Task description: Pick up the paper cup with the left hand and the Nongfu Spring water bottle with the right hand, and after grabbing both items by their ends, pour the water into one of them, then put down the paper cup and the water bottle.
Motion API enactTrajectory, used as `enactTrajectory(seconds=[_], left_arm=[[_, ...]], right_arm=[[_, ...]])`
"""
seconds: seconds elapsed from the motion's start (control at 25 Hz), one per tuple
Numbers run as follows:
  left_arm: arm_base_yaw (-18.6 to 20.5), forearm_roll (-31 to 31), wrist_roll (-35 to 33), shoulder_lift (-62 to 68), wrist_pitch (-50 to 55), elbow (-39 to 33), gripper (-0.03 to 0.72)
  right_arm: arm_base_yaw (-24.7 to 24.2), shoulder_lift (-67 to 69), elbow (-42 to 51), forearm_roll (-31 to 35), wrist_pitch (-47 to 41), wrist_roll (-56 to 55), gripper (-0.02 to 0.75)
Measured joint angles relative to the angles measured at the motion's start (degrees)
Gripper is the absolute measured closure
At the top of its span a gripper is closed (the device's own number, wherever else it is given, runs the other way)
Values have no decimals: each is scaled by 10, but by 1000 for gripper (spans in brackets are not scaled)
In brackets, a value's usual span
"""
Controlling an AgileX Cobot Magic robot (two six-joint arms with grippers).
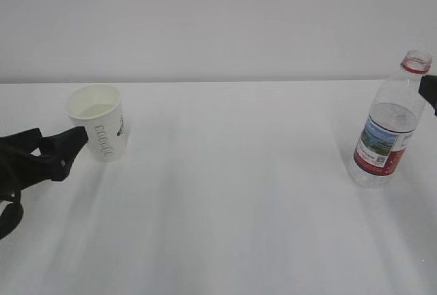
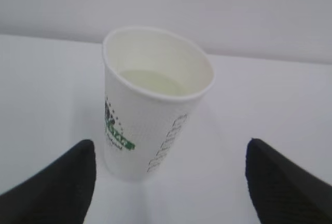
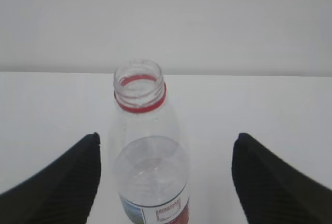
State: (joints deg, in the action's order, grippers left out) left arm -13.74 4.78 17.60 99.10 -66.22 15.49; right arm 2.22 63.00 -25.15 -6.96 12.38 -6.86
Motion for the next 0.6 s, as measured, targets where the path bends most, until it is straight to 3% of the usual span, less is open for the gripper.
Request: enactTrajectory(seconds=[0.6], left_arm=[[0,0,1,-183,3,-4,31]], right_arm=[[0,-54,-92,0,-80,0,145]])
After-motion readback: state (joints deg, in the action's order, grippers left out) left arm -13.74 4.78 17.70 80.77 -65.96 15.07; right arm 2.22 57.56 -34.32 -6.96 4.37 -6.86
